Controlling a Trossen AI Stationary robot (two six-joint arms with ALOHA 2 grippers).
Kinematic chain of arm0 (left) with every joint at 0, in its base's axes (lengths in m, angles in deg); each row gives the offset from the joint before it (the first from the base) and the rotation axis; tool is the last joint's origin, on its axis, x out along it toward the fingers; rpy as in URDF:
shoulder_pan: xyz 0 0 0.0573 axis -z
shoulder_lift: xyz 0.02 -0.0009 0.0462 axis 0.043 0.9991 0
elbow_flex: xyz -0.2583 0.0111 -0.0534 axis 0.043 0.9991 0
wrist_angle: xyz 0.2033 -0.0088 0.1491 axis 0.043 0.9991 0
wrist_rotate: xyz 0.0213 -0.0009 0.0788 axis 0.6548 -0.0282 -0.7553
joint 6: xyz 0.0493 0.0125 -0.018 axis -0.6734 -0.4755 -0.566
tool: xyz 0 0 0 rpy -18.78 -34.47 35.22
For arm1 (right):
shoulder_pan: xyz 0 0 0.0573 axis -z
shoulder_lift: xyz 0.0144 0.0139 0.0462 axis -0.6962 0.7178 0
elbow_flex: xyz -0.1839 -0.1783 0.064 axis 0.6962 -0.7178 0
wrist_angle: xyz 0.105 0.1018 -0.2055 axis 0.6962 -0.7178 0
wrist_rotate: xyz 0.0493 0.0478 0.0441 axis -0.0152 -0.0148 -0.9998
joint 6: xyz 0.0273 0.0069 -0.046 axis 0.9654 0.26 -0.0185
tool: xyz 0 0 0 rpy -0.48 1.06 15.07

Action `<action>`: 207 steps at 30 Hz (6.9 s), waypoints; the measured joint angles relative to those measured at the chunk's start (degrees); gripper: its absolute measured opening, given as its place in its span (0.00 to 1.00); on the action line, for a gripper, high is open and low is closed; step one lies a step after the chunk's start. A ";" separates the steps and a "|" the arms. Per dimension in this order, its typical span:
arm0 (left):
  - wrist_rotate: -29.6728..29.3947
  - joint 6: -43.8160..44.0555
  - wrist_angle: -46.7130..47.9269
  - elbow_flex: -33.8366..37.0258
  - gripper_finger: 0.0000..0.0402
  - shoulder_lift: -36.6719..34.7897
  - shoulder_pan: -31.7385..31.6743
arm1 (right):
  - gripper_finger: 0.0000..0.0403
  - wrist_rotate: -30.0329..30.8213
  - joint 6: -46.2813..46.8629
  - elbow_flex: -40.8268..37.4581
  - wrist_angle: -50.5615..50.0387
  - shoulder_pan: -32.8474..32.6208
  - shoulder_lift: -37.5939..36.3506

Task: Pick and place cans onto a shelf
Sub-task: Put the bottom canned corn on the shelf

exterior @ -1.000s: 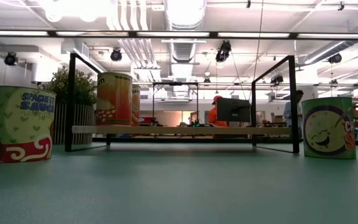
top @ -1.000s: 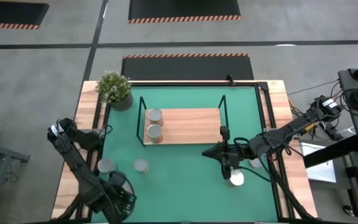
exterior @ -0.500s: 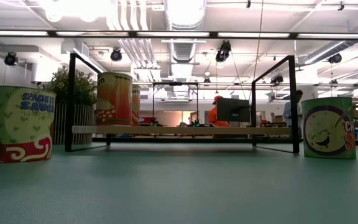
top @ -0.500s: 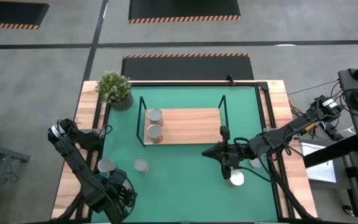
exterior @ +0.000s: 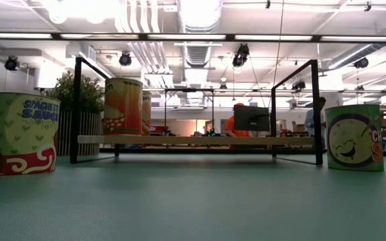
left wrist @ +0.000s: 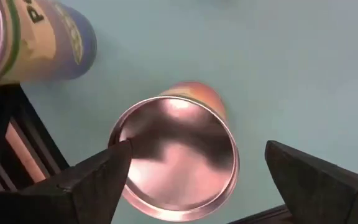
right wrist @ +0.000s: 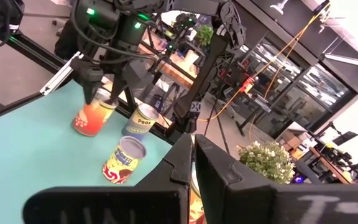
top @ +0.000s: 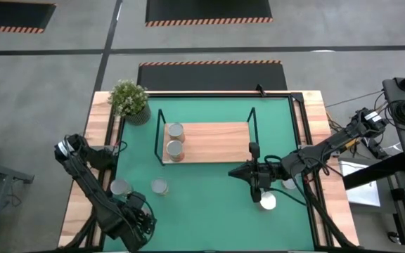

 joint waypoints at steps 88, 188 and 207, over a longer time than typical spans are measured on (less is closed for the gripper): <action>-1.32 3.01 4.27 -4.19 0.85 2.50 2.36 | 0.02 0.07 4.09 0.02 -4.09 0.02 0.04; -19.03 -99.81 16.73 -51.51 0.76 16.73 -32.07 | 0.02 -4.93 17.15 -0.69 -21.19 -0.52 -11.89; -14.58 -94.49 4.51 -35.74 0.76 17.21 -47.31 | 0.02 -4.92 21.98 -0.87 -25.35 -0.52 -11.87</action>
